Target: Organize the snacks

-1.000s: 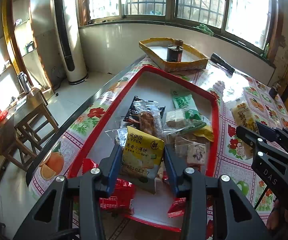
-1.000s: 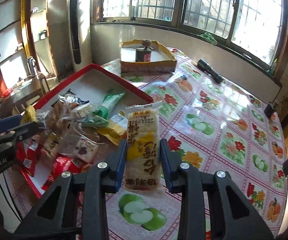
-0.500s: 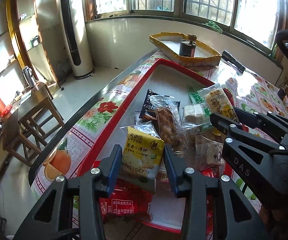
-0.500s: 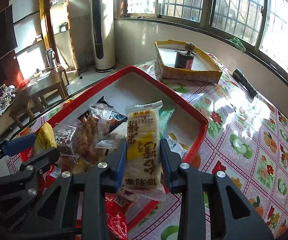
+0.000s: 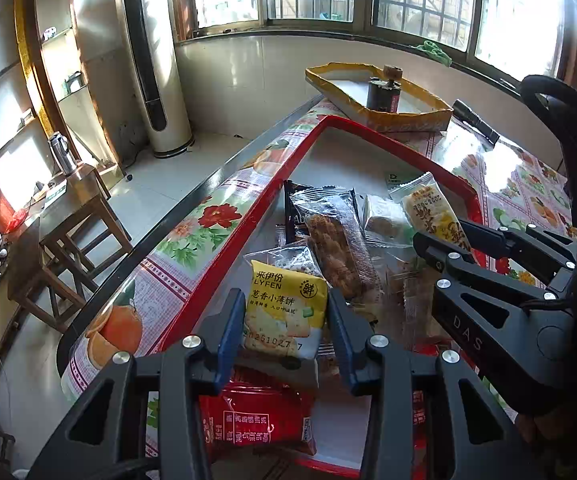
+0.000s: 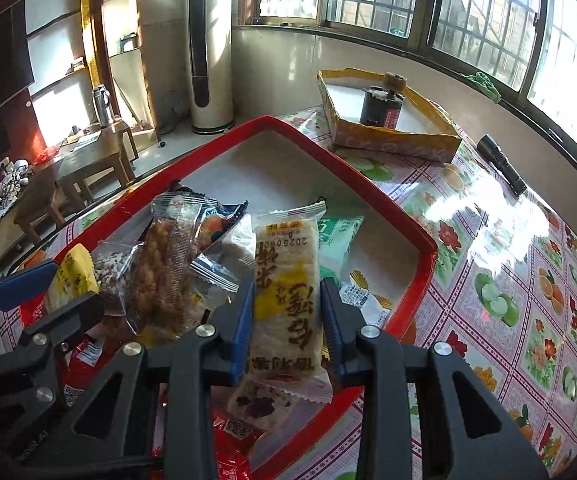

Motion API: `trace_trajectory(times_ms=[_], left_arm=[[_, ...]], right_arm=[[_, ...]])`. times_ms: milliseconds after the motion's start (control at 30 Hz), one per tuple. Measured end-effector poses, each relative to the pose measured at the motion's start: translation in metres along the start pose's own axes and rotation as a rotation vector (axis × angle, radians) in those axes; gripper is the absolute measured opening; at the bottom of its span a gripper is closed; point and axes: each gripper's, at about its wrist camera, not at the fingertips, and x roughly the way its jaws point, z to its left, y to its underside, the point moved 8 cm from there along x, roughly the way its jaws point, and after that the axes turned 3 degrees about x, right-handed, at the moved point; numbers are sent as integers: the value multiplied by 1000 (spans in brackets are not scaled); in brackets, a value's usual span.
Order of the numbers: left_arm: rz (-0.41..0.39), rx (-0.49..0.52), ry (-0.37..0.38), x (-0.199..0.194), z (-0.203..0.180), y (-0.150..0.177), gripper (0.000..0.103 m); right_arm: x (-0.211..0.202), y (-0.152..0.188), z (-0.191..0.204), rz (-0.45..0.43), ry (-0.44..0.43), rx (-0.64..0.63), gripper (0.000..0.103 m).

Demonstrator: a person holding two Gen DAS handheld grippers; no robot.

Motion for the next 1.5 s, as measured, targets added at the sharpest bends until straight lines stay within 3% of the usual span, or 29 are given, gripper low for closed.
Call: trace_trajectory(times_ms=[200,333,400,467,800,867,1200,1333,1433,1500], left_arm=[[-3,6,-1,-1,0,0,42],[-9,13,4,-4,0,1,59],[-33,8,5,-10,1,1,59],[-58,-2,7,-17,3,-1,69],[-178,-33,32,-56,9,-3,75],[-179,-38,19,-59,12,-1,79],[-142,-20,37,-69,10,19,79],[-139,-14,45,-75,8,25,79],[-131,7,35,-76,4,29,79],[-119,16,32,-75,2,33,79]], right_arm=[[0,-1,0,-3,-4,-2,35],[1,-1,0,-1,0,-5,36],[-2,-2,-3,-12,9,6,60],[-10,-4,-5,-37,13,18,71],[-54,-5,-16,-97,33,23,78],[-63,-3,-17,-108,40,17,80],[-92,9,-6,-133,-14,-47,87],[-95,24,8,-98,-105,-105,91],[-95,42,16,-64,-85,-186,92],[-97,53,22,-50,-131,-214,93]])
